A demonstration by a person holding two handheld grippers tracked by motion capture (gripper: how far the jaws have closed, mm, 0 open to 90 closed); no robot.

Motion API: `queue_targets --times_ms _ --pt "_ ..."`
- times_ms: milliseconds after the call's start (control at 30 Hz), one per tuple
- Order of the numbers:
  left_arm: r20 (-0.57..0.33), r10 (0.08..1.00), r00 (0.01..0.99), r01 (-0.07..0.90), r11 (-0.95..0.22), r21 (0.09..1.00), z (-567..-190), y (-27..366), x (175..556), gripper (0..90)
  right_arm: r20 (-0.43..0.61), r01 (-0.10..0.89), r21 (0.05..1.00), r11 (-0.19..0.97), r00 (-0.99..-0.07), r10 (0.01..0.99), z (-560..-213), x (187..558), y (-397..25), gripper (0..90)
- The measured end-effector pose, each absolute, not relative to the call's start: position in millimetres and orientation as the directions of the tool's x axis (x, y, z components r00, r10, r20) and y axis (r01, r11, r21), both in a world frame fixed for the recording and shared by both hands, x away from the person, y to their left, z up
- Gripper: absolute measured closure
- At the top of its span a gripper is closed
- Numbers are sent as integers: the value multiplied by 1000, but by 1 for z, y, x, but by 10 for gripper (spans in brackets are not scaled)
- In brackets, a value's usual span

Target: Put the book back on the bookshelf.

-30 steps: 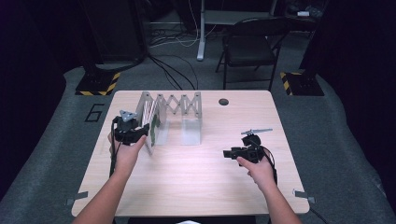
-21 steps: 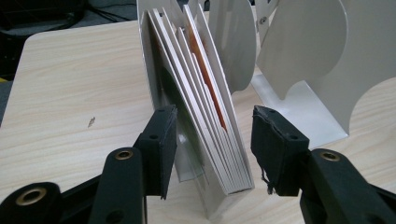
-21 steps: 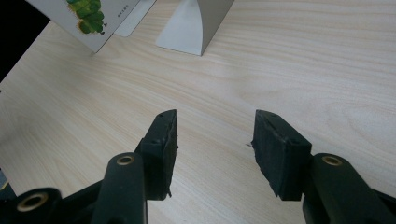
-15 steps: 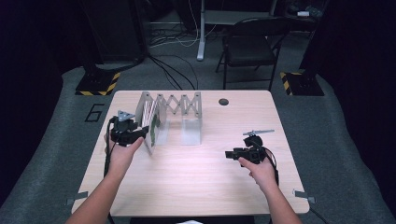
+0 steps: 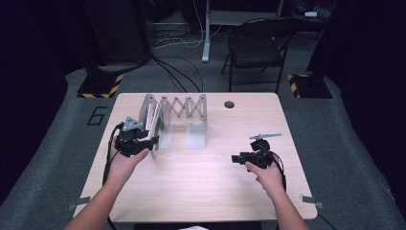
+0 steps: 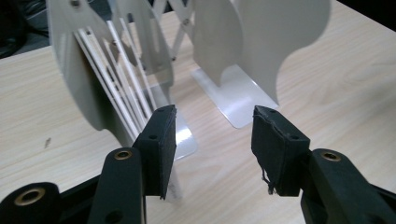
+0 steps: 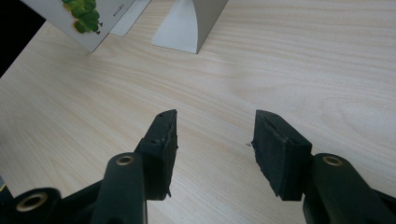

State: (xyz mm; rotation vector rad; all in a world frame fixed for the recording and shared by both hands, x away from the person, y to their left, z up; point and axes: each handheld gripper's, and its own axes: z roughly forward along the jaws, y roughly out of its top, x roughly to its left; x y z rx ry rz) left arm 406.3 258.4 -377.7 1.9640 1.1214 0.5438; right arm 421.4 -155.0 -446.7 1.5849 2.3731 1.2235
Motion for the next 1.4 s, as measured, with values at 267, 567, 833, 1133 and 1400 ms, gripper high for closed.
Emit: queue_targets --times_ms 267,567,833,1133,1400 --pt "-17 826 564 501 -325 802 -378 253 393 498 369 761 626 171 -482 795 -444 420 -153 496" --pt "0 800 600 488 -367 792 -393 246 374 495 359 758 624 191 -495 791 -443 421 -145 496" --pt "13 754 657 457 -412 788 -407 241 358 494 354 749 633 193 -503 789 -443 422 -144 496" --pt "-1 737 676 454 -415 789 -427 243 346 488 355 753 630 191 -498 791 -443 421 -145 496" --pt "-27 743 669 467 -392 793 -442 247 345 464 354 753 630 191 -497 792 -443 421 -145 495"
